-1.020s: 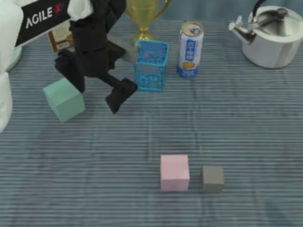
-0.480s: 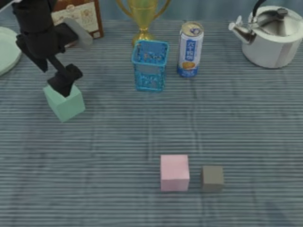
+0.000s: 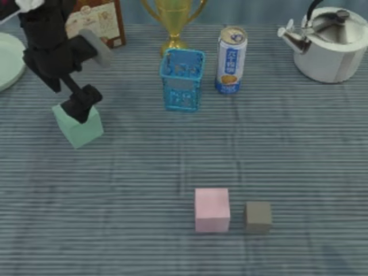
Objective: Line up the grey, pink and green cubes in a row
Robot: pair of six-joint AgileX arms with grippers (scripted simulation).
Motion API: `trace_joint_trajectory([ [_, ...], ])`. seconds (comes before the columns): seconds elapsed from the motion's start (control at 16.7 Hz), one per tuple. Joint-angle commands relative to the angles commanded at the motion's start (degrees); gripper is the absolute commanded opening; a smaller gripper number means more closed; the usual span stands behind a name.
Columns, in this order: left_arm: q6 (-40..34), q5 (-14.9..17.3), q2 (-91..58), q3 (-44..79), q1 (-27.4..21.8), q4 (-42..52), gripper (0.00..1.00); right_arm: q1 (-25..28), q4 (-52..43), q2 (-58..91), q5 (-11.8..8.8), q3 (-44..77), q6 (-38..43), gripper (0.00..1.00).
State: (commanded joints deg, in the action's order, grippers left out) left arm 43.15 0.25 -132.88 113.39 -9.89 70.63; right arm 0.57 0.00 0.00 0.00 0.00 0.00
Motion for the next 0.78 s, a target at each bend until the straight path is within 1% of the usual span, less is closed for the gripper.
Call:
trace_joint_trajectory([
  [0.24,0.17,0.02,-2.27,-6.88,0.12,-9.61,1.00,0.00,0.00,0.00,0.00,0.00,0.00,1.00],
  [0.36,0.24,0.03,-3.15,-9.35,0.17,-12.75,1.00,0.00,0.00,0.00,0.00,0.00,0.00,1.00],
  [0.66,0.25,0.03,-3.37,-10.01,0.19,-13.51,1.00,0.00,0.00,0.00,0.00,0.00,0.00,1.00],
  [0.78,0.25,0.03,-3.37,-10.01,0.19,-13.51,0.85,0.00,0.00,0.00,0.00,0.00,0.00,1.00],
])
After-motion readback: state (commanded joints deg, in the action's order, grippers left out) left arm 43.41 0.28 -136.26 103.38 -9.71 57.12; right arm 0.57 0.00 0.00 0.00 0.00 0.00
